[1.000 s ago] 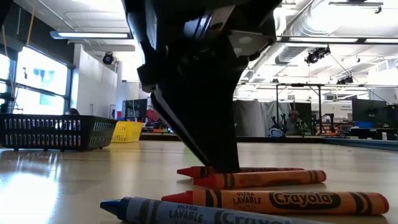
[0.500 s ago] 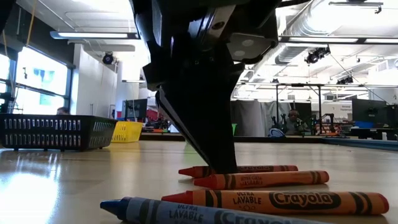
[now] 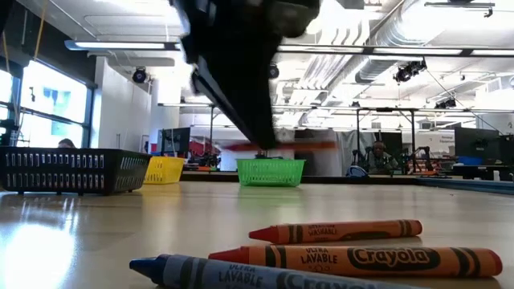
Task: Sort crayons
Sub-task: Put the orange crayon into the black bin
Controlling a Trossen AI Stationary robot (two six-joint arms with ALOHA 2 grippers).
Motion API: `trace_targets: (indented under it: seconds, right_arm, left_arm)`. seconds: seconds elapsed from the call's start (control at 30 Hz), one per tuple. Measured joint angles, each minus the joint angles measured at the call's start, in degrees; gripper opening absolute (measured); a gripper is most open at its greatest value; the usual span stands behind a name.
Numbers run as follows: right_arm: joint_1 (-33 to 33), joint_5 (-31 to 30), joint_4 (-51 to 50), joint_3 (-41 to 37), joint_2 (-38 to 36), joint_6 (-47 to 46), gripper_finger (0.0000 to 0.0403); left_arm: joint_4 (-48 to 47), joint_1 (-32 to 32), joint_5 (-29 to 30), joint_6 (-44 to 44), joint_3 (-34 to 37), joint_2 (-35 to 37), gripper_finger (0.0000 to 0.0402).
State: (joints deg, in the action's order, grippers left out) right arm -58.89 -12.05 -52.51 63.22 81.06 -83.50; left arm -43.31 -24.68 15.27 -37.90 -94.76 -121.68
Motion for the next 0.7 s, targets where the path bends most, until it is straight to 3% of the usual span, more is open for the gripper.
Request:
trace_targets:
  seconds: [0.2,0.47,0.7]
  right_arm:
    - [0.0,-1.5,-0.8,0.0,0.0,0.6,0.0146]
    - [0.0,-7.5,-1.9,0.0,0.0,3.0,0.0146]
    - [0.0,-13.3,-2.3,0.0,0.0,3.7,0.0146]
  left_arm:
    - [-17.2,0.5,8.6,-4.3,-0.1,6.4,0.0000]
    - [-42.6,2.1,12.4,-14.4,0.5,14.8,0.0000]
    - [-40.2,5.7,7.8,-18.2,15.4,26.0,0.0000]
